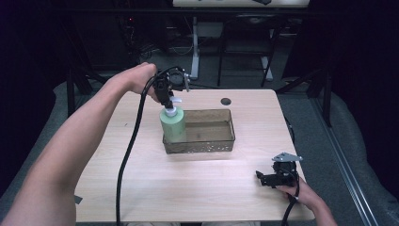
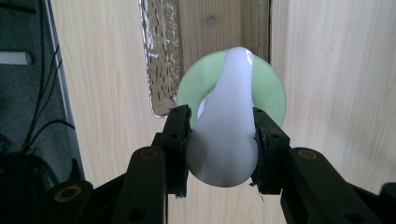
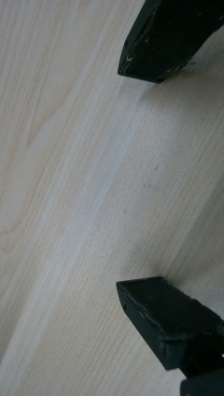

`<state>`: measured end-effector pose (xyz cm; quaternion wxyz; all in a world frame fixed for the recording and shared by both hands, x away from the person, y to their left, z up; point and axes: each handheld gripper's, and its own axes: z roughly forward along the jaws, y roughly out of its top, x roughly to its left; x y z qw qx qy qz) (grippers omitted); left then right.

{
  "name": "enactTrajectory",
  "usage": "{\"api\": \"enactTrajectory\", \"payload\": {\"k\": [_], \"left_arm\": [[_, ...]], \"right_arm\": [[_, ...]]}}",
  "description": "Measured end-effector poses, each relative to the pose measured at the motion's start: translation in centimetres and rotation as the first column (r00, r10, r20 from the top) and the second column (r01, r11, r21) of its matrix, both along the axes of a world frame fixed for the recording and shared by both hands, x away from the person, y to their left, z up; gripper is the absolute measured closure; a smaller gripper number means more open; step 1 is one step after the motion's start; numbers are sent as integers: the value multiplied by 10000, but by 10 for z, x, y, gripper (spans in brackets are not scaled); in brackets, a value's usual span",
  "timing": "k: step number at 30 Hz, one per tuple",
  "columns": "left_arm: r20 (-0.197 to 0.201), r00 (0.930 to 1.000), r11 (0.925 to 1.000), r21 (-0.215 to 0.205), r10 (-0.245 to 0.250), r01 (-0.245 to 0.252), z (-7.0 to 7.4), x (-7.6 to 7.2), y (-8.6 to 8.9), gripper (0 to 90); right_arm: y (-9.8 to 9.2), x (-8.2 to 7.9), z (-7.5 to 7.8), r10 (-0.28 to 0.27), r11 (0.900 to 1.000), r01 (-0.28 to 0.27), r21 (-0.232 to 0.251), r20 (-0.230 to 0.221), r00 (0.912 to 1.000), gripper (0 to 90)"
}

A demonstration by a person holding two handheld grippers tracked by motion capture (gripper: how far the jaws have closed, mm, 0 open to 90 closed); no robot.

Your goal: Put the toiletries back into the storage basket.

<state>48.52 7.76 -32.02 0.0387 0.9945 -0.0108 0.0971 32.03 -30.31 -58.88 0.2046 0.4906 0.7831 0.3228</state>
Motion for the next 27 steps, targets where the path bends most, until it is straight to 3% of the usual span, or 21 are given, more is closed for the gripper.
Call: {"api": "enactTrajectory", "payload": {"k": [8, 20, 27], "left_arm": [[62, 9998, 9989, -428, 179, -176, 0, 2, 6, 629], [136, 9992, 9971, -673, 373, -363, -2, 3, 7, 620], [3, 9978, 9930, -979, 665, -661, -2, 3, 9, 409]], "right_arm": [[0, 0, 0, -21, 10000, 21, 12, 15, 10000, 0], [0, 0, 0, -24, 10000, 24, 45, 29, 10000, 0], [0, 0, 0, -25, 10000, 24, 43, 28, 10000, 0]]}}
